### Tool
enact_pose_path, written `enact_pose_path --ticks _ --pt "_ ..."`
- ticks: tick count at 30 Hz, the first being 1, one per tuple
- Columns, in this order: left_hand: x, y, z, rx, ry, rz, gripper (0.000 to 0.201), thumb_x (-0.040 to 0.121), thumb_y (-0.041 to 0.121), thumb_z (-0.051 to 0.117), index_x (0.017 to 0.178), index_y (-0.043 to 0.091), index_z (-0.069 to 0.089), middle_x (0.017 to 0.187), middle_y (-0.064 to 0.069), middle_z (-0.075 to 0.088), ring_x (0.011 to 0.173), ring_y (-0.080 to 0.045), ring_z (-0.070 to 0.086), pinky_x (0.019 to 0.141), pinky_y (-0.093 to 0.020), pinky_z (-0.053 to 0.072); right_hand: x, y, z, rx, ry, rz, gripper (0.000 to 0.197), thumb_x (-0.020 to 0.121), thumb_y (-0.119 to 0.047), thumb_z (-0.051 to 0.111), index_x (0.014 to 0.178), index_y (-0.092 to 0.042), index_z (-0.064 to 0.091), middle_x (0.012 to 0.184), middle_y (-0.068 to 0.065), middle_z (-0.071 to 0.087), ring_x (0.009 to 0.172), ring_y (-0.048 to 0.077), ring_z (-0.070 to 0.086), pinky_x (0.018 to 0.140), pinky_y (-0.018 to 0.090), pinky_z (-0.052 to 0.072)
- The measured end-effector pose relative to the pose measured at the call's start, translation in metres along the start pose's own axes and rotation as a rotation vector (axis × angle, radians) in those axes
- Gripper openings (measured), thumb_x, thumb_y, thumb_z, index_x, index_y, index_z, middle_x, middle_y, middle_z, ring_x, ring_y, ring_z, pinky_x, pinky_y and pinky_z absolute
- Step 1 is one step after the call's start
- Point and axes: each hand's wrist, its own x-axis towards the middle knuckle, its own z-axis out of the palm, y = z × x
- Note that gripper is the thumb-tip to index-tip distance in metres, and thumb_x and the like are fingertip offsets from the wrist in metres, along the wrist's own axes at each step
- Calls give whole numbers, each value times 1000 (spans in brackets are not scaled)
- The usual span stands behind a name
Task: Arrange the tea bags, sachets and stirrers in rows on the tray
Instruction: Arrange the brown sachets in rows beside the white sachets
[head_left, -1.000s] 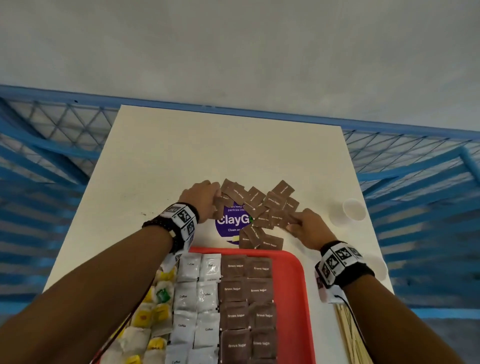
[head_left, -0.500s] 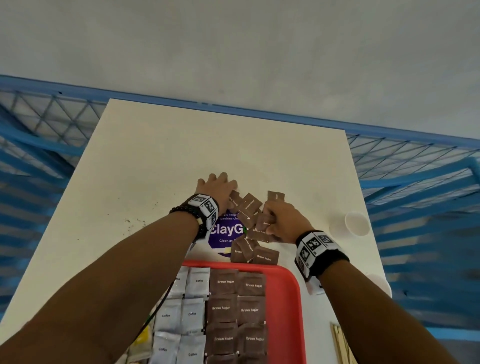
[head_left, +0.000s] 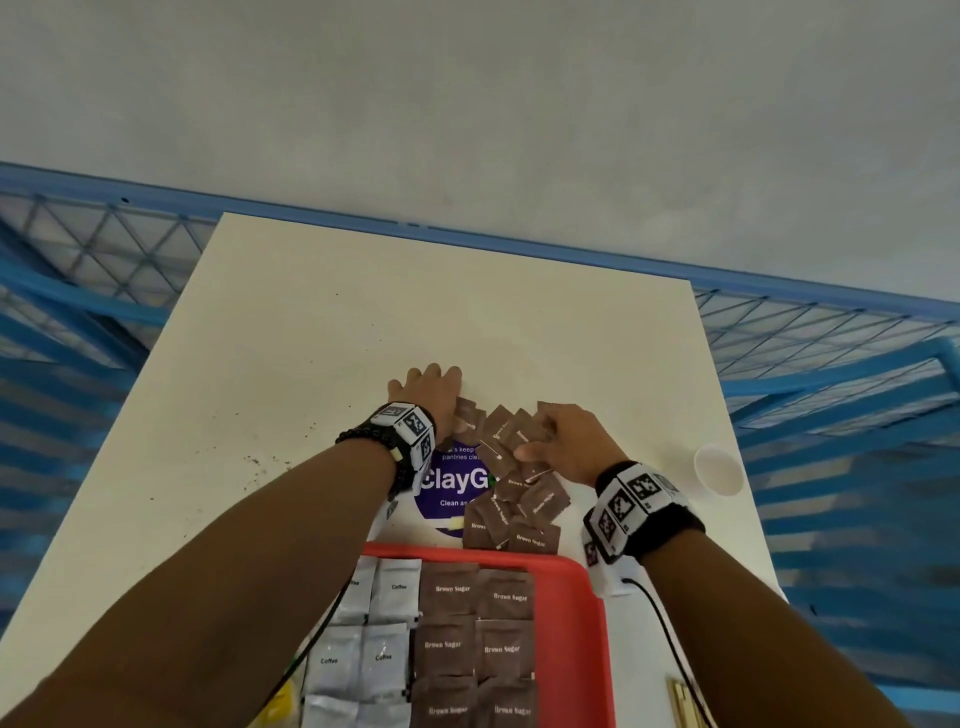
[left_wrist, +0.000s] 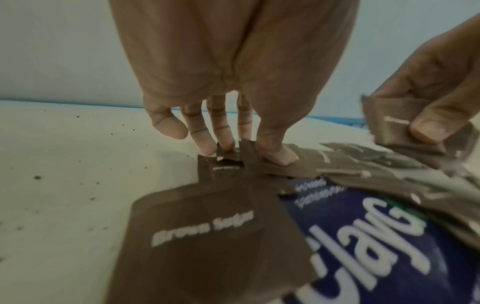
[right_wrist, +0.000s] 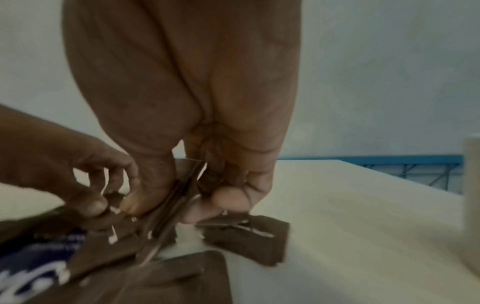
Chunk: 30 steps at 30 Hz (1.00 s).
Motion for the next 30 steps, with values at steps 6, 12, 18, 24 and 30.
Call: enact_pose_path --ticks 6,12,18,24,30 --pt "-3 0 10 113 -83 -36 46 84 36 72 118 12 54 128 -12 38 121 -35 38 101 -51 34 20 -27 26 69 24 49 34 66 -24 85 59 -25 51 90 11 63 75 19 56 65 32 52" --pt "-14 0 7 47 -65 45 32 86 28 70 111 14 57 119 -8 54 113 -31 53 98 -44 37 14 -36 31 64 38 6 17 78 -13 75 81 -20 60 83 -4 60 82 16 58 60 20 41" --pt "-33 -36 -28 -534 -32 -74 22 85 17 68 78 19 48 87 -3 63 82 -23 57 67 -29 43 -3 -23 19 419 135 35 37 79 -10 76 104 -16 50 88 3 60 70 15 62 58 28 54" --pt "-66 -77 -40 -938 -37 -149 18 86 3 71 88 7 53 78 -11 71 69 -24 68 53 -24 47 6 -48 26 209 -89 -41 24 74 -21 83 82 -23 61 86 0 67 83 18 64 68 26 50" --pt "-76 -85 -25 -619 -250 -118 17 82 13 77 79 17 61 82 -7 69 78 -21 66 56 -22 46 31 -85 37 -205 -161 -175 22 66 -28 82 80 -22 66 111 -1 46 102 18 47 87 39 48"
